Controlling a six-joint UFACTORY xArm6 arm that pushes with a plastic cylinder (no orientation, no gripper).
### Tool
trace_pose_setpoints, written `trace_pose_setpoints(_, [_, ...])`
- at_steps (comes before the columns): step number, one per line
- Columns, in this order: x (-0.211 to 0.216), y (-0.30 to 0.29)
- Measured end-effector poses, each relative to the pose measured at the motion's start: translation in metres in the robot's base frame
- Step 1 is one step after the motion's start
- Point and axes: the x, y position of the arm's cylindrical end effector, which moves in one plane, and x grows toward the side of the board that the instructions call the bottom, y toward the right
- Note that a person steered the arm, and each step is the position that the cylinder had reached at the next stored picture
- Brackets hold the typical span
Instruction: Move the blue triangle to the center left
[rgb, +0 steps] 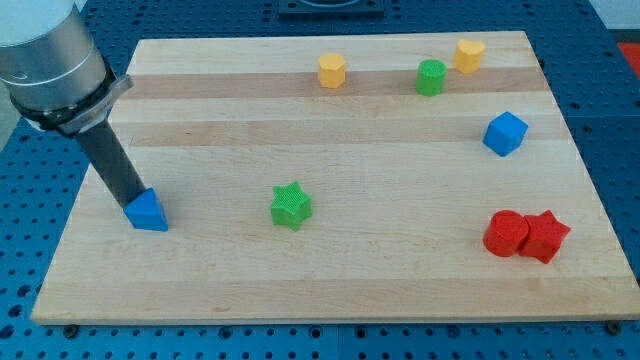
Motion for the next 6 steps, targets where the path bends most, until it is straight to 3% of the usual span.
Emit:
trace_pose_setpoints(2, [0.072,-0.005])
trace_pose_setpoints(3, [0.117,0.029])
trace_pose_setpoints(5, [-0.007,0.029])
trace_pose_setpoints(6, [-0.041,0.029])
